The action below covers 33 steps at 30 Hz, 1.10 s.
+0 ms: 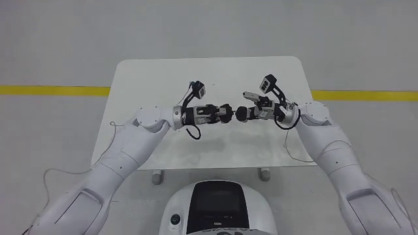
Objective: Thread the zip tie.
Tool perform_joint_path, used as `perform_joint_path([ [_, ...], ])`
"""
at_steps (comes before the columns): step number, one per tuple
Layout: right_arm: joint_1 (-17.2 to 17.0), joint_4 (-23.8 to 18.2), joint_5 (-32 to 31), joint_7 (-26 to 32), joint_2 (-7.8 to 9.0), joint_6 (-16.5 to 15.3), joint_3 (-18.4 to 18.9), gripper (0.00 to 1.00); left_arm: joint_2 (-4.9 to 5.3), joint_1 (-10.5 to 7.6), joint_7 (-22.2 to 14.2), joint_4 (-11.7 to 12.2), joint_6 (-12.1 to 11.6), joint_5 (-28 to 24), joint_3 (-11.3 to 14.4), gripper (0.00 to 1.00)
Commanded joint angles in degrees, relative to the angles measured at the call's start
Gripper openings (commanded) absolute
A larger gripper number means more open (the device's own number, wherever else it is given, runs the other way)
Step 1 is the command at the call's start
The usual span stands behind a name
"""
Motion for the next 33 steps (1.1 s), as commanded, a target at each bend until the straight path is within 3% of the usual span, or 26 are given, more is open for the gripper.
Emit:
perform_joint_path([
  [1,0.00,0.00,0.00,0.00,0.00,0.00,0.00,1.00,0.43,0.37,0.49,-2.27,1.00,6.09,-1.76,0.00],
  [5,0.00,0.00,0.00,0.00,0.00,0.00,0.00,1.00,1.02,2.22,1.13,-5.41,1.00,16.27,-4.59,0.00],
  [9,0.00,0.00,0.00,0.00,0.00,0.00,0.00,1.00,1.11,4.07,-0.71,-7.80,1.00,19.17,-6.81,0.00],
  [11,0.00,0.00,0.00,0.00,0.00,0.00,0.00,1.00,0.97,4.92,-2.69,-8.66,1.00,18.74,-7.72,0.00],
  [19,0.00,0.00,0.00,0.00,0.00,0.00,0.00,1.00,0.97,4.92,-2.69,-8.66,1.00,18.74,-7.72,0.00],
  [22,0.00,0.00,0.00,0.00,0.00,0.00,0.00,1.00,1.10,5.13,-0.44,-10.17,1.00,21.34,-7.65,0.00],
  [27,0.00,0.00,0.00,0.00,0.00,0.00,0.00,1.00,1.45,5.90,-0.21,-11.43,1.00,20.11,-9.49,0.00],
  [33,0.00,0.00,0.00,0.00,0.00,0.00,0.00,1.00,1.42,6.41,-0.90,-11.23,1.00,18.18,-11.05,0.00],
])
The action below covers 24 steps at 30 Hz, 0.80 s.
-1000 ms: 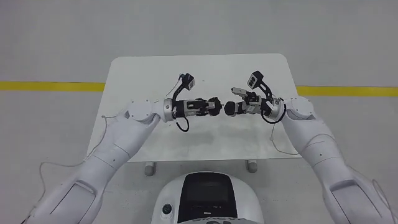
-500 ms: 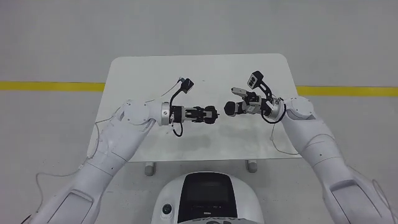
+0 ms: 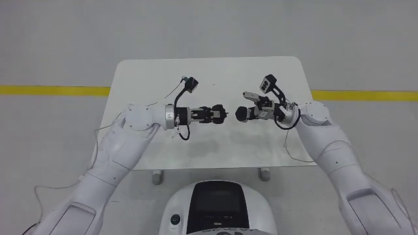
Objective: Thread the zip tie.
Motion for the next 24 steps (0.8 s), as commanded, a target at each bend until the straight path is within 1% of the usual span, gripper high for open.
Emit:
perform_joint_path([
  [1,0.00,0.00,0.00,0.00,0.00,0.00,0.00,1.00,-0.05,-0.06,-0.32,0.12,0.00,-0.33,-0.06,0.00],
  [14,0.00,0.00,0.00,0.00,0.00,0.00,0.00,1.00,-0.05,-0.06,-0.32,0.12,0.00,-0.33,-0.06,0.00],
  [15,-0.30,-0.31,-0.25,-1.41,0.07,0.04,0.29,1.00,-0.05,-0.06,-0.32,0.12,0.00,-0.33,-0.06,0.00],
  [18,-1.13,-1.31,-1.59,-3.20,0.90,0.25,2.57,1.00,-0.05,-0.06,-0.32,0.12,0.00,-0.33,-0.06,0.00],
  [21,-1.77,-1.82,-2.93,-4.80,1.99,0.46,5.83,1.00,-0.05,-0.06,-0.32,0.12,0.00,-0.33,-0.06,0.00],
  [22,-1.91,-1.91,-4.34,-5.58,2.50,0.77,7.11,1.00,-0.05,-0.06,-0.32,0.12,0.00,-0.33,-0.06,0.00],
  [24,-2.29,-2.74,-6.44,-6.95,3.11,1.32,8.50,1.00,-0.05,-0.06,-0.32,0.12,0.00,-0.33,-0.06,0.00],
])
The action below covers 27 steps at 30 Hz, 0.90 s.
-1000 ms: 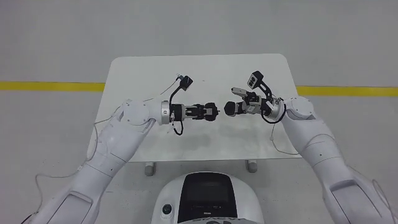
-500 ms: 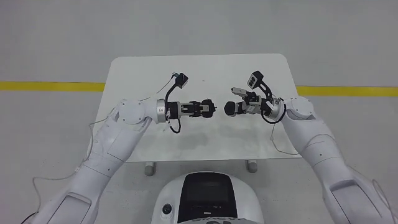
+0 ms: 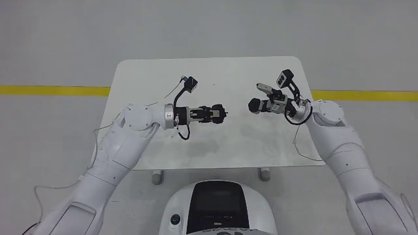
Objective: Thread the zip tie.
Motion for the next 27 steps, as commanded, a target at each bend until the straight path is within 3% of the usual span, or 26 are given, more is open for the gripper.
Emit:
perform_joint_path([
  [1,-0.41,-0.82,-2.56,-1.62,0.63,0.69,1.45,1.00,0.00,0.00,0.00,0.00,0.00,0.00,0.00,0.00],
  [6,-2.48,-4.69,-10.35,-7.59,2.03,2.94,3.96,1.00,0.00,0.00,0.00,0.00,0.00,0.00,0.00,0.00],
  [15,-3.08,-5.33,-10.52,-8.03,2.16,3.10,4.30,1.00,0.00,0.00,0.00,0.00,0.00,0.00,0.00,0.00],
  [18,-3.43,-7.22,-11.59,-10.52,2.30,4.87,4.60,1.00,0.00,0.00,0.00,0.00,0.00,0.00,0.00,0.00],
  [24,-3.59,-13.45,-18.46,-17.74,3.42,16.40,7.02,1.00,0.00,0.00,0.00,0.00,0.00,0.00,0.00,0.00],
  [27,-3.61,-16.98,-21.46,-20.20,3.79,24.19,7.34,1.00,0.00,0.00,0.00,0.00,0.00,0.00,0.00,0.00],
])
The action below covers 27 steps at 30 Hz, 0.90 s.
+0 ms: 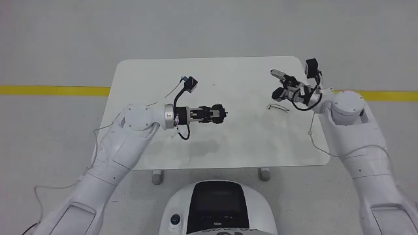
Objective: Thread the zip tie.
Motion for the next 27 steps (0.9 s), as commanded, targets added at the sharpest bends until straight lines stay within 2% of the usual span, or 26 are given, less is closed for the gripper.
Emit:
perform_joint_path([
  [1,-0.12,-1.80,-1.36,-1.19,0.18,5.28,0.13,1.00,0.00,0.00,0.00,0.00,0.00,0.00,0.00,0.00],
  [2,-0.08,-3.17,-3.10,-2.25,0.30,7.83,-0.05,1.00,0.00,0.00,0.00,0.00,0.00,0.00,0.00,0.00],
  [4,-0.65,-4.79,-5.25,-3.61,0.40,9.63,-0.65,1.00,0.00,0.00,0.00,0.00,0.00,0.00,0.00,0.00],
  [6,-1.25,-4.98,-8.28,-4.24,0.51,9.63,-1.87,1.00,0.00,0.00,0.00,0.00,0.00,0.00,0.00,0.00],
  [14,-1.39,-4.38,-8.54,-4.66,0.50,9.63,-2.00,1.00,0.00,0.00,0.00,0.00,0.00,0.00,0.00,0.00],
  [16,-1.89,-5.09,-9.96,-5.54,0.59,7.70,-2.13,1.00,0.00,0.00,0.00,0.00,0.00,0.00,0.00,0.00],
  [18,-1.63,-5.82,-13.17,-3.72,0.97,4.94,-2.37,1.00,0.00,0.00,0.00,0.00,0.00,0.00,0.00,0.00],
  [21,-0.10,-5.80,-19.91,-0.72,1.73,1.97,-2.49,1.00,0.00,0.00,0.00,0.00,0.00,0.00,0.00,0.00],
  [22,0.58,-5.99,-22.62,0.85,2.02,0.06,-2.75,1.00,0.00,0.00,0.00,0.00,0.00,0.00,0.00,0.00],
  [27,3.44,-4.80,-30.52,6.74,2.86,-6.37,-3.90,1.00,0.00,0.00,0.00,0.00,0.00,0.00,0.00,0.00],
])
